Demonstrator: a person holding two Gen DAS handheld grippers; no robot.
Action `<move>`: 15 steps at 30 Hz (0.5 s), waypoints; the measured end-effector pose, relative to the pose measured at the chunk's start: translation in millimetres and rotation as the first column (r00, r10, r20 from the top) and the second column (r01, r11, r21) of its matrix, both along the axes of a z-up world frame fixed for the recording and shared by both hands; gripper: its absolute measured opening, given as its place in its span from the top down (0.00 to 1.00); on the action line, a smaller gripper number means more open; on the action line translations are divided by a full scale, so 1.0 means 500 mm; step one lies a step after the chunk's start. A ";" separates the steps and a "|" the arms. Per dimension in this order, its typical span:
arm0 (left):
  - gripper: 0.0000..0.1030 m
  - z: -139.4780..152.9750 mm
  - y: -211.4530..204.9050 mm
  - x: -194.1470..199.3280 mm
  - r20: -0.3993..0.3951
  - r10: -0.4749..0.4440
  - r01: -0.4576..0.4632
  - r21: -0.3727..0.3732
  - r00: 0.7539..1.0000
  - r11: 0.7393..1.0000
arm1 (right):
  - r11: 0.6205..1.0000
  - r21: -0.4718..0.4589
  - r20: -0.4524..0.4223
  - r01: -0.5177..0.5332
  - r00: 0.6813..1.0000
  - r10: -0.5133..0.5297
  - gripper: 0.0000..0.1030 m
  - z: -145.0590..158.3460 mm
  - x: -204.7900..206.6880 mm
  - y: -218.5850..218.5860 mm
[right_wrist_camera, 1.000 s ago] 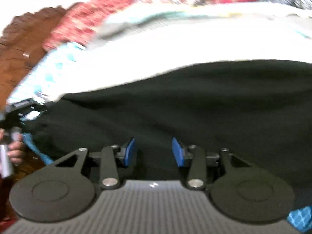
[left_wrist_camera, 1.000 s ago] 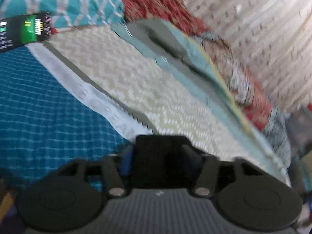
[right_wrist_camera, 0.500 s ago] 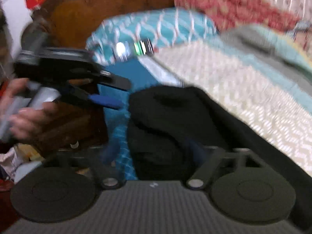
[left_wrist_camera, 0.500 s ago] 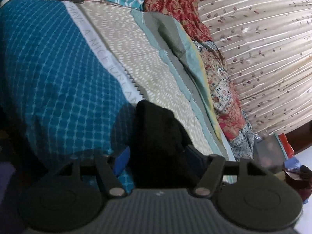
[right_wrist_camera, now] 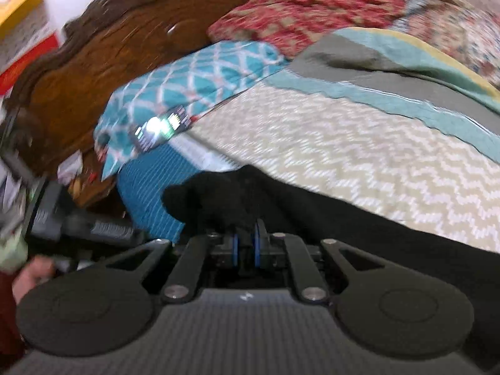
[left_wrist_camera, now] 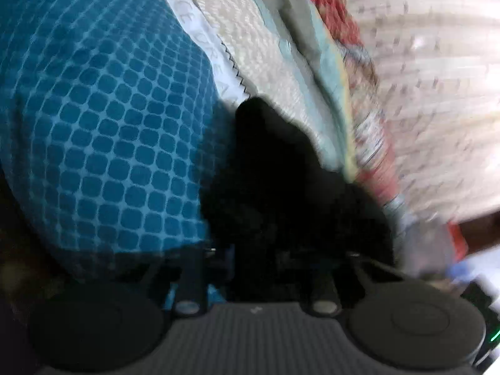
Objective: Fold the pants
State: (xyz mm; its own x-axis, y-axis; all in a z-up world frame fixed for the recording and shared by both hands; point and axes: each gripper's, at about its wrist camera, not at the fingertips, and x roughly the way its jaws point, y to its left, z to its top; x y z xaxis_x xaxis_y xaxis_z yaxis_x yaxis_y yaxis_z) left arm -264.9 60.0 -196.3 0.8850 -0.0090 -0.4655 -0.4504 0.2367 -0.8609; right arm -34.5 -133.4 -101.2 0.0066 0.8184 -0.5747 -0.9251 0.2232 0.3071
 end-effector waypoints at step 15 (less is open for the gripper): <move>0.78 0.063 0.007 -0.172 0.061 0.198 -0.203 0.092 0.978 0.975 | 0.967 -0.135 0.177 -0.218 0.954 0.240 0.40 -0.088 -0.168 0.056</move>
State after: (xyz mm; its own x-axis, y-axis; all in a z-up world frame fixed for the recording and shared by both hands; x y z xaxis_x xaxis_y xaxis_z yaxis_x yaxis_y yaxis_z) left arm -350.7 63.4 -164.5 0.8870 0.2136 -0.4094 -0.4529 0.2296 -0.8615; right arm -118.5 -105.5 -145.1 -0.0554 0.7406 -0.6697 -0.9942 0.0212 0.1057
